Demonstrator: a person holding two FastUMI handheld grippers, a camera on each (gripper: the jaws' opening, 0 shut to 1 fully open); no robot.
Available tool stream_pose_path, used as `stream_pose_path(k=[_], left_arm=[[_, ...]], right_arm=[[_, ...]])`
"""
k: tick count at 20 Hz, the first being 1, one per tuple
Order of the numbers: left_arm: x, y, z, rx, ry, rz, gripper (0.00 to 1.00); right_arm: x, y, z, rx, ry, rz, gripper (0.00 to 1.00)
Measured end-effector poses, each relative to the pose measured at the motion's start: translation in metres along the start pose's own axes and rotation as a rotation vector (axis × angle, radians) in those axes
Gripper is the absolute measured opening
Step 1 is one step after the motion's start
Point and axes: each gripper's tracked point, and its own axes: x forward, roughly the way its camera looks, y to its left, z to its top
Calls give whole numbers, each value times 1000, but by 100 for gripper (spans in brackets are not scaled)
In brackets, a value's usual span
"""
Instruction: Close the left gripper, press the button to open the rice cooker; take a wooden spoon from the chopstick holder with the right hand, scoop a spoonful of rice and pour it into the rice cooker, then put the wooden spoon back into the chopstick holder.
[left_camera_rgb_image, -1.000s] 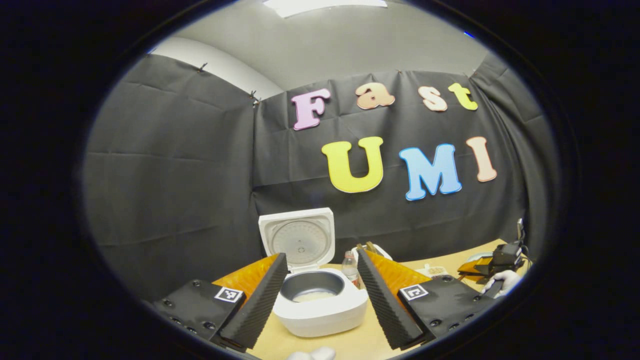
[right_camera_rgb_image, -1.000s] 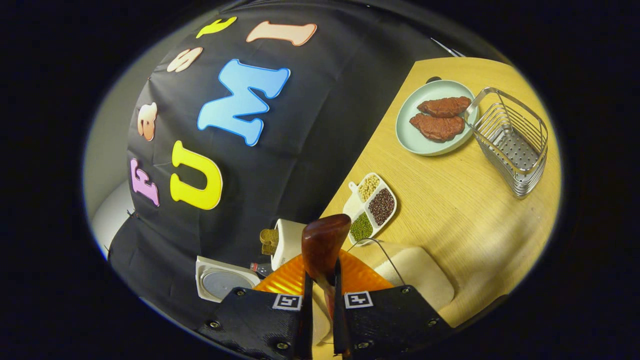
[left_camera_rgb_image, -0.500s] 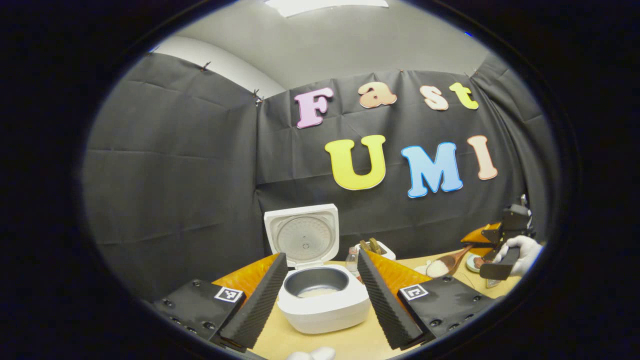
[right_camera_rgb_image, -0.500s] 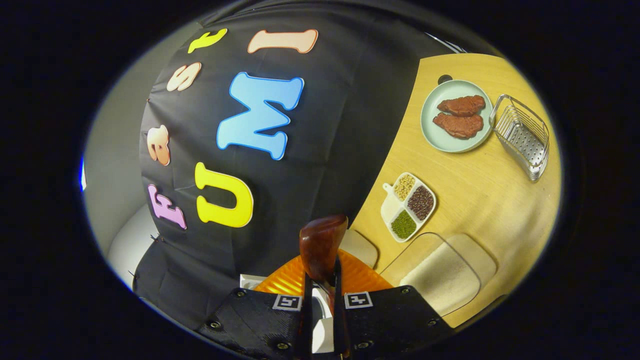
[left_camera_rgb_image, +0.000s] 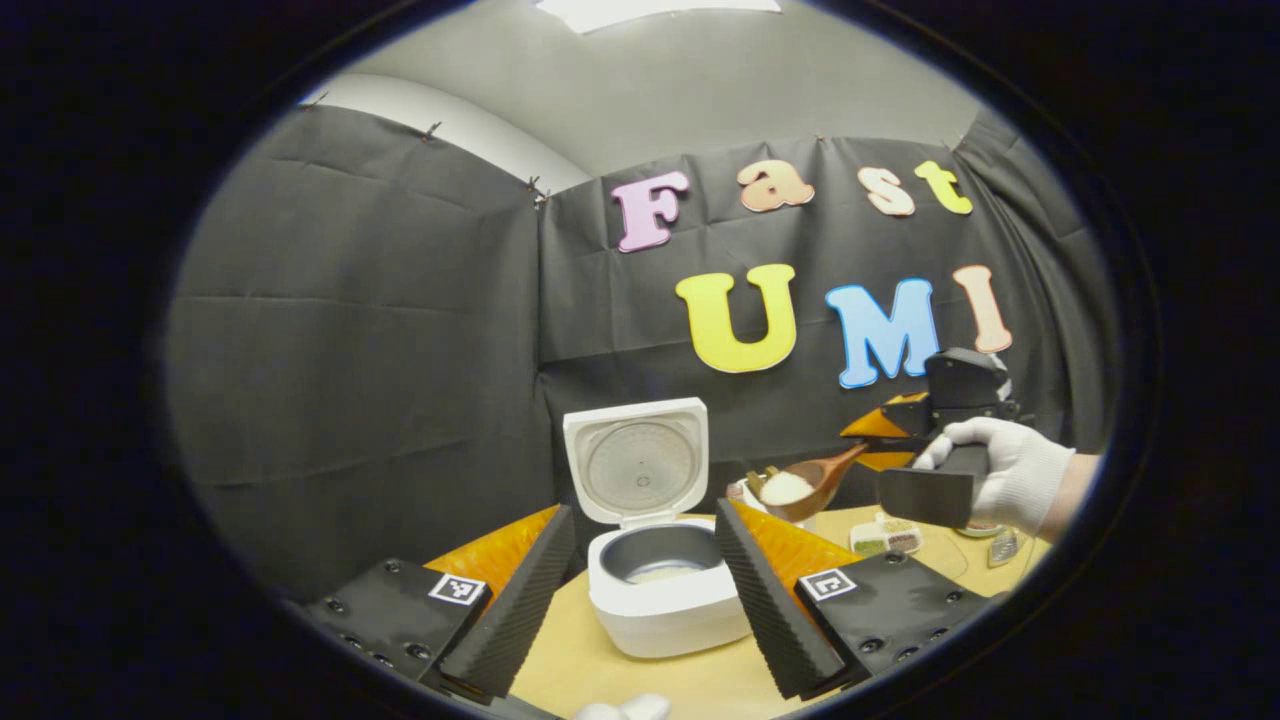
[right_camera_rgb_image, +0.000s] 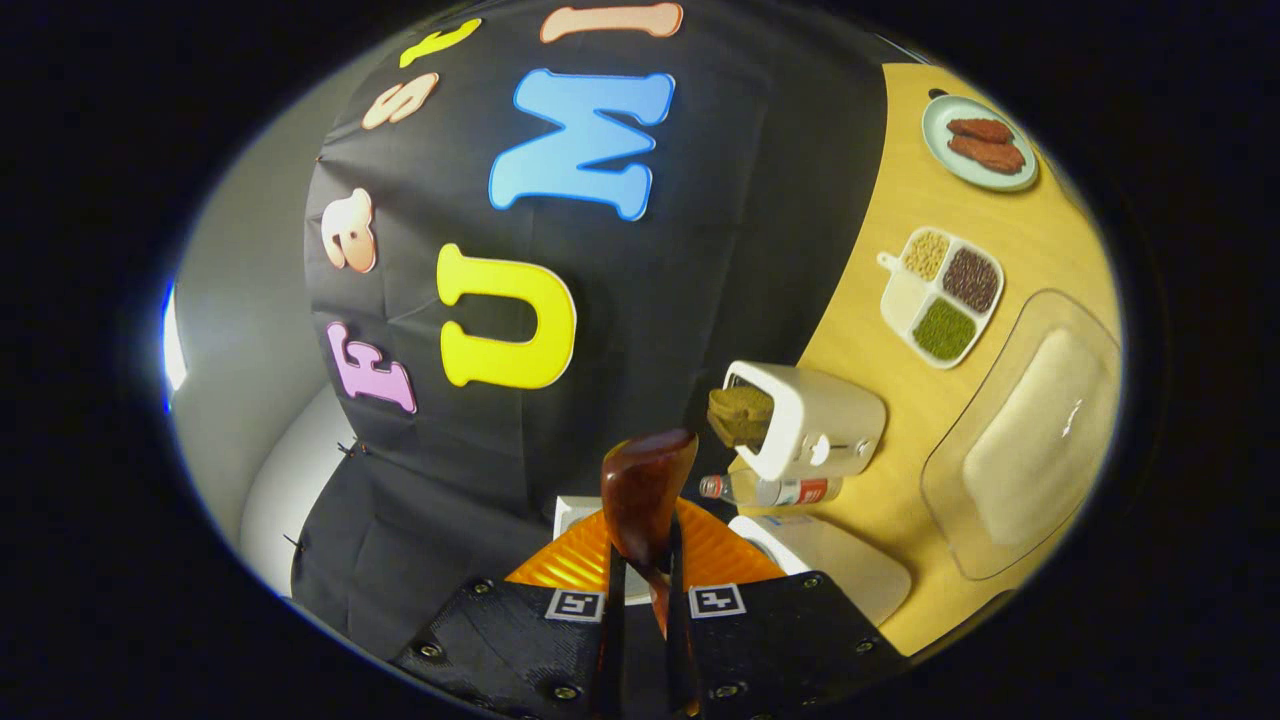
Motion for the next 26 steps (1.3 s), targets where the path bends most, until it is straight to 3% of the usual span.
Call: stream_pose_path(k=[8,14,18,23,26], left_arm=[[-12,22,-9,16,21,52,99],[-14,31,-11,8,27,79,99],[-12,31,-14,22,36,87,99],[-14,33,-20,29,44,95,99],[-18,32,-23,42,51,101,99]], right_arm=[[78,-7,-107,-69,124,-32,16],[96,-35,-120,-155,118,-96,16],[105,-46,-116,-300,77,-126,16],[111,-51,-123,-599,40,-148,16],[113,-47,-130,-714,30,-137,16]])
